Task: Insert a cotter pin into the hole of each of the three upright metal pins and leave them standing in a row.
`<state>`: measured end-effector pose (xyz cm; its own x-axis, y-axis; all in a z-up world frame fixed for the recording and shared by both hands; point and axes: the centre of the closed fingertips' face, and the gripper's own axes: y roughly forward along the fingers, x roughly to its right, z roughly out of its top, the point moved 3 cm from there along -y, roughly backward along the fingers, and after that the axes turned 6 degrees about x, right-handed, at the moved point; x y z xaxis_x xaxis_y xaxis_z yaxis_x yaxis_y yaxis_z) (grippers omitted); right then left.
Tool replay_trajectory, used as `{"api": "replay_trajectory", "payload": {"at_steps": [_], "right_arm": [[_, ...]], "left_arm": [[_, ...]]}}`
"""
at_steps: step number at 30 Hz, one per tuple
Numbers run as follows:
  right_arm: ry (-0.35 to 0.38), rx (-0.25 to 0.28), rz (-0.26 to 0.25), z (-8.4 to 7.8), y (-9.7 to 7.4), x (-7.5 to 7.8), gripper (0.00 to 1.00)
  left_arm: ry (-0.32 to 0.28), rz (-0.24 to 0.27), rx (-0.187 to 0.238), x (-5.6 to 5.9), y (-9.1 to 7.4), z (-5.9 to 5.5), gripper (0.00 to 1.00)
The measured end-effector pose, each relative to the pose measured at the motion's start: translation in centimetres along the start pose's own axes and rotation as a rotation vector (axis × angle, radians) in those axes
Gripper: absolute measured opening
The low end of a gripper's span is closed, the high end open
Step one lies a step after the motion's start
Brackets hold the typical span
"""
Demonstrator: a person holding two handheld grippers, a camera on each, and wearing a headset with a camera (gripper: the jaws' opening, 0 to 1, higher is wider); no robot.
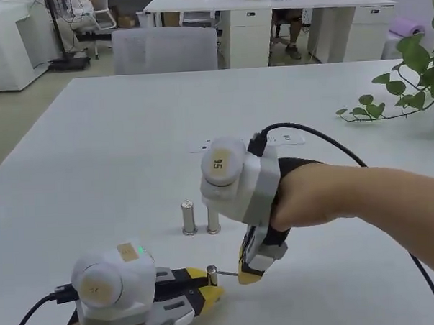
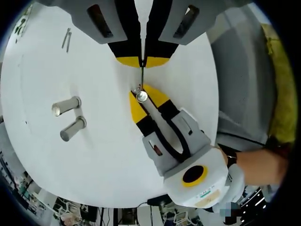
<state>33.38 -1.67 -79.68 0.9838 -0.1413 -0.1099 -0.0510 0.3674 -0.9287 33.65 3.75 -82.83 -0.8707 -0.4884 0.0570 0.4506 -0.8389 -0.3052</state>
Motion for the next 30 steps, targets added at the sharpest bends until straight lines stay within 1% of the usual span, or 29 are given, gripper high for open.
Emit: {"api": "replay_trajectory", "payload": {"at_steps": [11, 16, 30], "right_arm": [[-0.002, -0.015, 0.004, 0.43, 0.07, -0.08, 0.02], [-0.008, -0.017, 0.004, 0.76, 0.07, -0.16, 0.02], [-0.023, -0.020, 0.003, 1.00, 0.05, 0.05, 0.02]], "left_arm": [[0.009, -0.001, -0.001, 0.10, 0.02, -0.05, 0.07], [0.011, -0.003, -0.002, 0.14, 0.03, -0.04, 0.07], [0.012, -0.004, -0.002, 0.21, 0.01, 0.12, 0.07]]}}
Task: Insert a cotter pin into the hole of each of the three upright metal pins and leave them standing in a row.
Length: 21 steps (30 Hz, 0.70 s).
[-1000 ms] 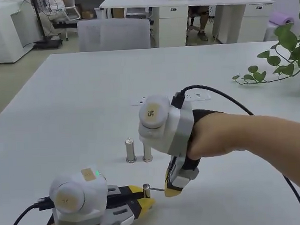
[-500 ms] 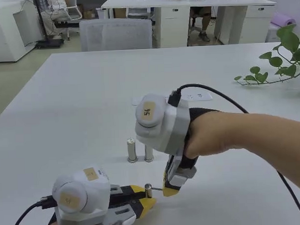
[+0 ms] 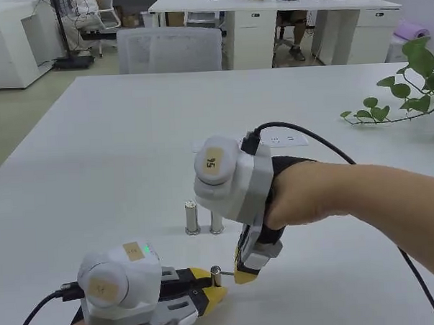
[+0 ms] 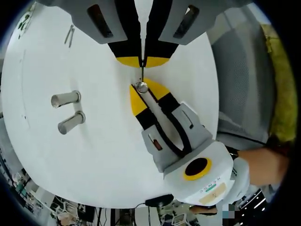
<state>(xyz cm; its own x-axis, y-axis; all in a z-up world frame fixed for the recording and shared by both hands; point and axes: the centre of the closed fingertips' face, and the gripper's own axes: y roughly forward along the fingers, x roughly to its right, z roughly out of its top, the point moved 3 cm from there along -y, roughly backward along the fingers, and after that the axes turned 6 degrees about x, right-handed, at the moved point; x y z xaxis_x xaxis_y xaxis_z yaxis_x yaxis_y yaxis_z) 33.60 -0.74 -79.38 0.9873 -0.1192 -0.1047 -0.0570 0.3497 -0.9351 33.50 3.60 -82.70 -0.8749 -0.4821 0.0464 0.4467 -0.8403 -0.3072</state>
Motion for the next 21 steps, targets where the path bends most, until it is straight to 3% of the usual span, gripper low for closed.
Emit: {"api": "replay_trajectory", "payload": {"at_steps": [21], "right_arm": [[-0.027, 0.006, 0.003, 0.35, 0.15, -0.09, 0.02]], "left_arm": [[0.015, -0.013, -0.012, 0.27, 0.13, 0.11, 0.07]]}}
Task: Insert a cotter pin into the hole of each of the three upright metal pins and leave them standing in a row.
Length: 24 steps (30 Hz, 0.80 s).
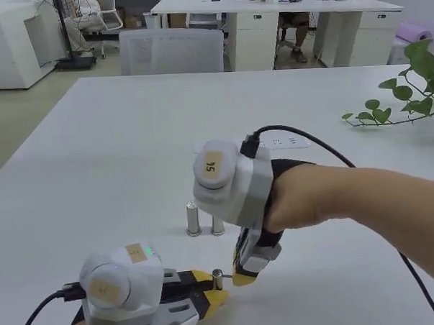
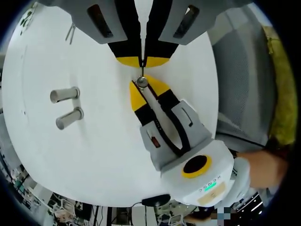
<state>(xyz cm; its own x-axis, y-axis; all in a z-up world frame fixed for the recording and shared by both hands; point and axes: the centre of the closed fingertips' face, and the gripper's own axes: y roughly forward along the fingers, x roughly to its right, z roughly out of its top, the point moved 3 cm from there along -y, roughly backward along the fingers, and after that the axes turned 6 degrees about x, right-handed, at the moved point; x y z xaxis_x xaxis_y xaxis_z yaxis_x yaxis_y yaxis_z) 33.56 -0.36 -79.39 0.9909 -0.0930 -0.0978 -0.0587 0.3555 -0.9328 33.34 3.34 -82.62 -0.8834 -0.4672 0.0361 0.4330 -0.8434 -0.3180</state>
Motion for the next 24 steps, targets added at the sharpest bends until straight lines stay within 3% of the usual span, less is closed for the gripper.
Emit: {"api": "replay_trajectory", "payload": {"at_steps": [24], "right_arm": [[-0.068, 0.022, -0.001, 0.79, 0.26, -0.12, 0.03]], "left_arm": [[0.005, -0.012, 0.000, 0.26, 0.29, 0.02, 0.07]]}}
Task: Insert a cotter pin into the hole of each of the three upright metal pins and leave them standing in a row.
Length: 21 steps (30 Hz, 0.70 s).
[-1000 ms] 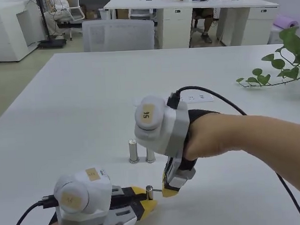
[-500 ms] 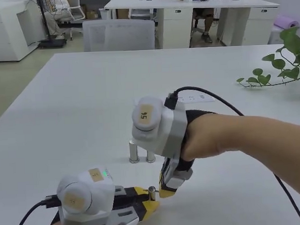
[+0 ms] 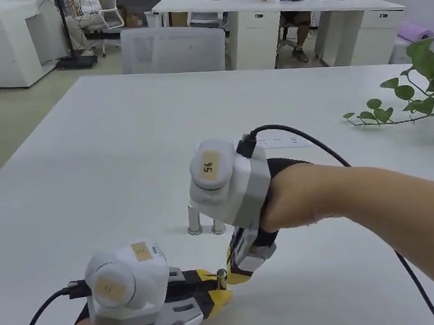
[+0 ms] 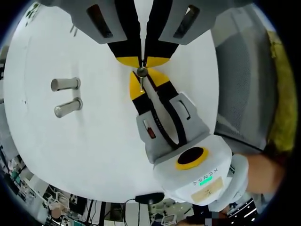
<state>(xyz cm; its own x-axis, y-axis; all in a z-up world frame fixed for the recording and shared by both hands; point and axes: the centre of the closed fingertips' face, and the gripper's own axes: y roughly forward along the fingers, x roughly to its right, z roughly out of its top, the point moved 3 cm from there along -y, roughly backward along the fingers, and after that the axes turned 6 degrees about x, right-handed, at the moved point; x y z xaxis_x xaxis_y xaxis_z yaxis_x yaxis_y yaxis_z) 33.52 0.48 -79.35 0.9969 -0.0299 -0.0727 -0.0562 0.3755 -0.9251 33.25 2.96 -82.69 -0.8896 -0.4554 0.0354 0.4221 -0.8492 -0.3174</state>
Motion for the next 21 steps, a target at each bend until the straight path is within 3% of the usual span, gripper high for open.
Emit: {"api": "replay_trajectory", "payload": {"at_steps": [21], "right_arm": [[-0.027, 0.020, -0.004, 0.30, -0.13, 0.03, 0.06]], "left_arm": [[-0.006, 0.003, 0.007, -0.05, -0.09, 0.01, 0.07]]}}
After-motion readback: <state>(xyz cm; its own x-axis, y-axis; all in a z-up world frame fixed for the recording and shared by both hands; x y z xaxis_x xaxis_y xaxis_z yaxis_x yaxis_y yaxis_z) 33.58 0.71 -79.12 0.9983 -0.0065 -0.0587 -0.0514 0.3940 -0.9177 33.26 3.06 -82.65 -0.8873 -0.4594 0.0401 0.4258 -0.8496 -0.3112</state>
